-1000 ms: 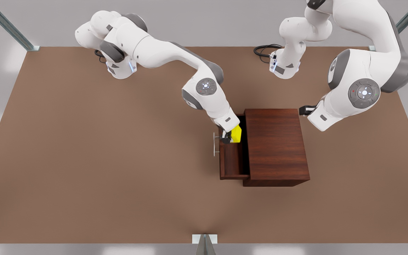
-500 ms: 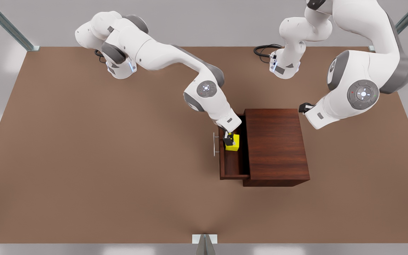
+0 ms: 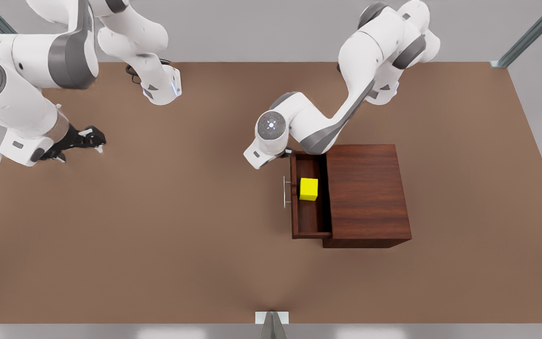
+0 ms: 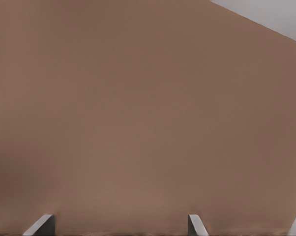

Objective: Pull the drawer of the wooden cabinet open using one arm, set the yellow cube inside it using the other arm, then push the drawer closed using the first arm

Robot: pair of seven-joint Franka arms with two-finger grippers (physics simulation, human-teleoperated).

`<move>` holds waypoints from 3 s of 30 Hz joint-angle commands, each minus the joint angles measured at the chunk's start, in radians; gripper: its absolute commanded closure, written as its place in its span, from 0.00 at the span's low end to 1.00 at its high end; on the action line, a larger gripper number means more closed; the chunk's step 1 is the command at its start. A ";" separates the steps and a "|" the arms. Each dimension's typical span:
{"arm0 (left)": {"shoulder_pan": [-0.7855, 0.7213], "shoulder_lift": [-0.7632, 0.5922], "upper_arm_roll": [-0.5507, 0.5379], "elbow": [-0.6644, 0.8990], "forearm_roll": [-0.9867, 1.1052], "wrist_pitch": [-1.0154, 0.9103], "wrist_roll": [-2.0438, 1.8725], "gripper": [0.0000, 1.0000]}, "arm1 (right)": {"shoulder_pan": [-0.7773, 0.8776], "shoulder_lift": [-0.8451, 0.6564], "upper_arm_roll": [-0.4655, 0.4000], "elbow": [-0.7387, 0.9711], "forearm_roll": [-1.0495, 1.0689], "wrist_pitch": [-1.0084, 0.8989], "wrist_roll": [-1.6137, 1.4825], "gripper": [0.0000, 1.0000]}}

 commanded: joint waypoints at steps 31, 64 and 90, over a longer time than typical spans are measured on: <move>0.113 0.139 -0.011 -0.165 0.030 0.342 -1.559 0.79 | -0.063 0.064 -0.009 -0.048 0.120 -0.041 0.309 0.00; 0.439 0.088 -0.281 -0.211 0.184 0.178 -1.550 0.75 | -0.063 0.070 -0.009 -0.051 0.120 -0.041 0.308 0.00; 0.539 0.104 -0.392 -0.117 0.244 0.030 -1.469 0.00 | -0.063 0.070 -0.009 -0.053 0.120 -0.044 0.306 0.00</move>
